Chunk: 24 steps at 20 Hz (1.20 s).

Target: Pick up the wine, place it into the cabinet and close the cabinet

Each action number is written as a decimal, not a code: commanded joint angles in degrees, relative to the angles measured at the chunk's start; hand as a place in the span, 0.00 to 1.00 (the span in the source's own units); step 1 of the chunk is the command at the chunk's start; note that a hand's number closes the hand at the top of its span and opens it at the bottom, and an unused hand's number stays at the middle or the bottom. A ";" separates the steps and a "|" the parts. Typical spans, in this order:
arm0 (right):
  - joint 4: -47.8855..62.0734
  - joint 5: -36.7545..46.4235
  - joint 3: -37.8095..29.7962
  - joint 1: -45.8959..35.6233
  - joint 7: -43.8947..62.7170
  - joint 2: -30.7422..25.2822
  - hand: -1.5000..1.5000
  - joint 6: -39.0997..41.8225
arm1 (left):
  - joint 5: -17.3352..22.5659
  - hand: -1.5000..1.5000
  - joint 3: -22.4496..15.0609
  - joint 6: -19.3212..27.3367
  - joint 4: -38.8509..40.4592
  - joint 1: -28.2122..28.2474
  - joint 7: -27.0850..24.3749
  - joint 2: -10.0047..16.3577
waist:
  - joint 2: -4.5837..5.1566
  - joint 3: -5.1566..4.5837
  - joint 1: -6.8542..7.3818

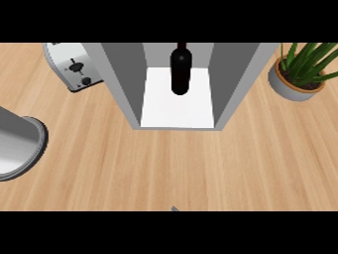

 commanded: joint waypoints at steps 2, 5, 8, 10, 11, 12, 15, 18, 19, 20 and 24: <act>8.78 -0.02 4.19 -12.51 0.31 7.79 1.00 -6.26 | 0.79 0.00 0.26 1.96 -2.88 -2.19 2.79 -0.83 | 0.25 0.03 0.69; 10.90 -5.85 -0.65 -17.37 0.83 7.74 1.00 -8.28 | 2.61 0.00 2.04 -0.92 -1.67 -1.56 3.32 -0.38 | 0.45 -0.01 1.73; 13.84 -8.86 -2.31 -23.49 -0.06 7.76 1.00 -11.42 | 1.50 0.00 1.72 -2.47 1.19 -2.88 2.86 -0.91 | 0.46 -0.05 1.76; 16.99 -12.01 -5.28 -27.40 -1.01 7.75 1.00 -11.34 | 0.41 0.00 -0.48 1.63 -0.88 -5.15 4.52 -2.24 | 0.73 0.02 1.71; 18.79 -13.88 -8.11 -30.16 -0.08 7.79 1.00 -10.51 | -0.81 0.00 -1.07 -1.22 1.47 -3.06 2.37 -2.73 | 0.75 -0.06 2.47; 22.45 -15.80 -10.54 -32.76 -2.12 7.88 1.00 -10.69 | 0.77 0.00 0.80 -0.13 2.47 -6.40 4.04 -2.45 | 0.99 0.00 1.94; 30.19 -18.78 -13.85 -41.68 -3.69 8.05 1.00 -13.13 | -1.17 0.00 -1.20 1.72 -0.20 -4.54 4.20 -3.95 | 0.64 0.07 2.22; 38.34 -21.81 -14.67 -47.19 -7.77 8.14 1.00 -14.62 | -1.89 0.00 -0.92 3.03 -0.19 -6.33 5.20 -4.92 | 0.60 0.12 1.78; 40.86 -23.41 -17.16 -48.67 -8.34 8.16 1.00 -11.85 | -0.04 0.00 1.31 1.57 2.91 -8.31 5.76 -4.86 | 0.71 0.11 1.34; 42.62 -22.23 -19.39 -50.30 -8.22 8.17 1.00 -10.11 | -2.91 0.00 -0.88 3.26 0.61 -6.39 5.14 -5.58 | 0.55 0.14 1.19; 53.63 -16.53 -19.55 -52.33 -13.72 7.53 1.00 -5.80 | -1.57 0.00 0.14 -1.17 3.25 -6.04 4.19 -6.31 | 0.74 0.09 1.00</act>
